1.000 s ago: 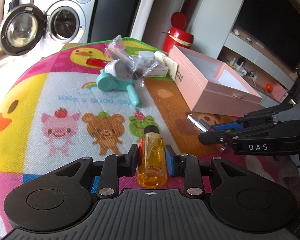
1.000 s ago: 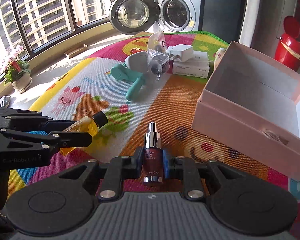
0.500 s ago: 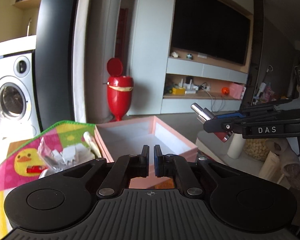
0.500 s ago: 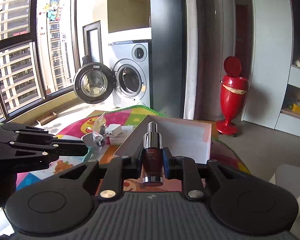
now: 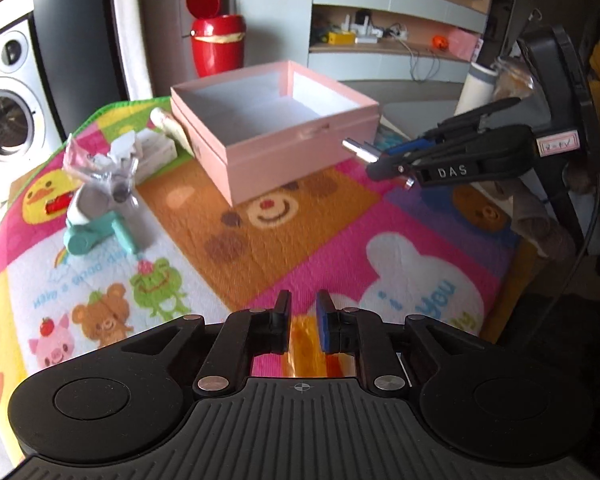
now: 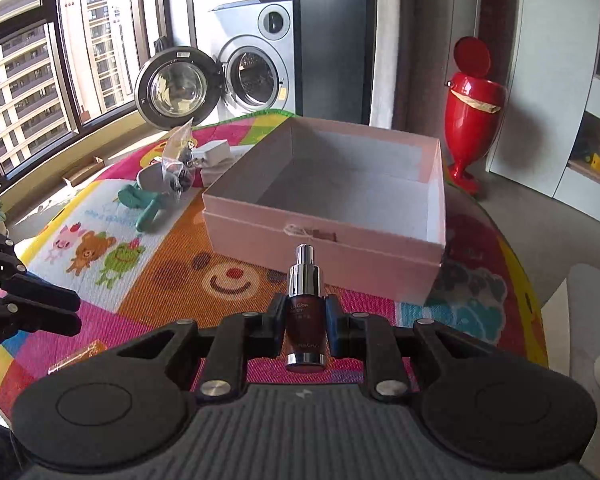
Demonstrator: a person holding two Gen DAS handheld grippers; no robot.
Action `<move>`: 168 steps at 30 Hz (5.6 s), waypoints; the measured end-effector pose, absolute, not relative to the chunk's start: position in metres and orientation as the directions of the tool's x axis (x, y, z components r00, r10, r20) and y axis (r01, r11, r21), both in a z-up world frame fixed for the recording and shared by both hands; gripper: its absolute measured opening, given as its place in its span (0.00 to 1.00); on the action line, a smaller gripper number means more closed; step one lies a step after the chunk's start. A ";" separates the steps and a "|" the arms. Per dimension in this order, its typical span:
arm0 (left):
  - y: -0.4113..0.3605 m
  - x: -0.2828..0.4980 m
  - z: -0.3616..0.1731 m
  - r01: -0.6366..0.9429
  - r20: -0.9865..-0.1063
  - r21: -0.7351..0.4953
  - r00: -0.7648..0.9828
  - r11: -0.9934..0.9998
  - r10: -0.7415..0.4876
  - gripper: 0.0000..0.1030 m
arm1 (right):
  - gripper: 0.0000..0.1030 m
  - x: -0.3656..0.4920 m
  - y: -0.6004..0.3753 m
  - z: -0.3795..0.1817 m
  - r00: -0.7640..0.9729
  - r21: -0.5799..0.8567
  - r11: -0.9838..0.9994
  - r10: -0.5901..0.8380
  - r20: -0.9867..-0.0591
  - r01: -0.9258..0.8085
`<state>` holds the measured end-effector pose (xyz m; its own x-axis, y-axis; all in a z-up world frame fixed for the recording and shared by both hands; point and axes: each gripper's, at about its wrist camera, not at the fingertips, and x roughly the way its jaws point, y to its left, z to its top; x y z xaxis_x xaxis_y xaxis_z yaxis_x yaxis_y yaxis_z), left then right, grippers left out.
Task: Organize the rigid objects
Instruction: 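Lift and carry both bottles toward the pink box with both grippers, then lower both bottles into the pink box and open both grippers, then move the left gripper to the white plug charger while the right gripper approaches the teal crank toy, then grasp the white plug charger with the left gripper while the right gripper grasps the teal crank toy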
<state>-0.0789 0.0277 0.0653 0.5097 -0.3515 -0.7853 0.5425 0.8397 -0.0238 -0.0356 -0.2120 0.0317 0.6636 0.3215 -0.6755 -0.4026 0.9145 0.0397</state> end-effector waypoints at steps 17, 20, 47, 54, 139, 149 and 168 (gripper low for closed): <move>0.044 -0.075 0.028 0.315 -0.816 -0.158 0.492 0.936 -0.304 0.34 | 0.20 -0.061 -0.201 0.006 0.602 0.029 0.902 0.311 -0.736 -0.431; 0.047 -0.078 0.028 0.287 -0.802 -0.186 0.508 0.940 -0.314 0.34 | 0.20 -0.056 -0.197 -0.001 0.588 0.036 0.902 0.310 -0.747 -0.430; -0.008 0.069 0.149 0.425 -0.356 -0.264 0.792 0.866 -0.497 0.32 | 0.19 0.032 -0.221 0.136 0.860 -0.017 0.942 0.299 -0.415 -0.335; 0.004 0.099 0.110 0.328 -0.478 -0.259 0.774 0.909 -0.416 0.29 | 0.49 0.062 -0.220 0.103 0.834 -0.008 0.953 0.260 -0.487 -0.302; 0.195 -0.046 0.026 -0.035 -0.633 -0.277 0.759 0.960 -0.155 0.25 | 0.78 0.043 0.000 -0.006 0.513 0.084 0.760 0.511 -0.690 -0.644; 0.188 -0.037 0.020 -0.040 -0.618 -0.286 0.771 0.957 -0.152 0.28 | 0.77 0.010 -0.030 -0.010 0.544 -0.023 0.732 0.484 -0.686 -0.681; 0.185 -0.053 0.044 -0.022 -0.605 -0.337 0.771 0.941 -0.198 0.28 | 0.76 -0.014 -0.070 -0.015 0.612 -0.057 0.776 0.446 -0.653 -0.628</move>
